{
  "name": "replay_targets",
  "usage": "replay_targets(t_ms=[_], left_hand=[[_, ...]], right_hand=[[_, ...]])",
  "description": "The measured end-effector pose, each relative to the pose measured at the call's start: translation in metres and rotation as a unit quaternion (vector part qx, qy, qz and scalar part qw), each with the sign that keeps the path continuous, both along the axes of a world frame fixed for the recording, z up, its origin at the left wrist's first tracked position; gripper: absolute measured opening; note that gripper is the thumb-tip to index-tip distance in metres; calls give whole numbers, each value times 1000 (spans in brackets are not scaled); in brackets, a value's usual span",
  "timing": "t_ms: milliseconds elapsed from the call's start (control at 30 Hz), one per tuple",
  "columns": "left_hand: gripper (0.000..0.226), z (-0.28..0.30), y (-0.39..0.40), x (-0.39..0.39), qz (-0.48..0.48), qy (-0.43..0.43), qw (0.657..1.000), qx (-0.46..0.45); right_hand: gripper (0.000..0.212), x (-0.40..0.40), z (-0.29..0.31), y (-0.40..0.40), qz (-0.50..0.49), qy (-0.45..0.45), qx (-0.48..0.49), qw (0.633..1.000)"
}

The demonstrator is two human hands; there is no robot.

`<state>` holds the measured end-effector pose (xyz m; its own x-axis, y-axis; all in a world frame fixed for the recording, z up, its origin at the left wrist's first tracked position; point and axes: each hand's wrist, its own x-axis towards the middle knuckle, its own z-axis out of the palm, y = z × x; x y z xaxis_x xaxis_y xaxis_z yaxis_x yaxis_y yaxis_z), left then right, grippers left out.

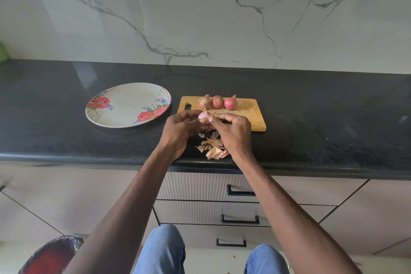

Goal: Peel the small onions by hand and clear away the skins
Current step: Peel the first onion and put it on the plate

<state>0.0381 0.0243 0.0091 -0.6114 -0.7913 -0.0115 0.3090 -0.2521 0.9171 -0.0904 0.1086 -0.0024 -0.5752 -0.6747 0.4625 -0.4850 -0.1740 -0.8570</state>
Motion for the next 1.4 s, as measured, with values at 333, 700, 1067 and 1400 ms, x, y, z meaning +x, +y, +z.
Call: replay_targets(t_ms=[333,700,1067,1400], left_hand=[[41,-2,1,-1,3,-16,999,-50],[33,-1,2,-1,-5,-19,999,-38],[30,0,1,-3,-5,-23,999,-23],[26,-2,-1,-5,38,-59,997,-28]], right_hand=[[21,-1,-2,-5,-25,-30,21,999],[17,3,1,-5,-28,-15,34,999],[11,-2,0,-3,-18,-97,39,994],[15,0,1,-3,-45,-70,32,996]])
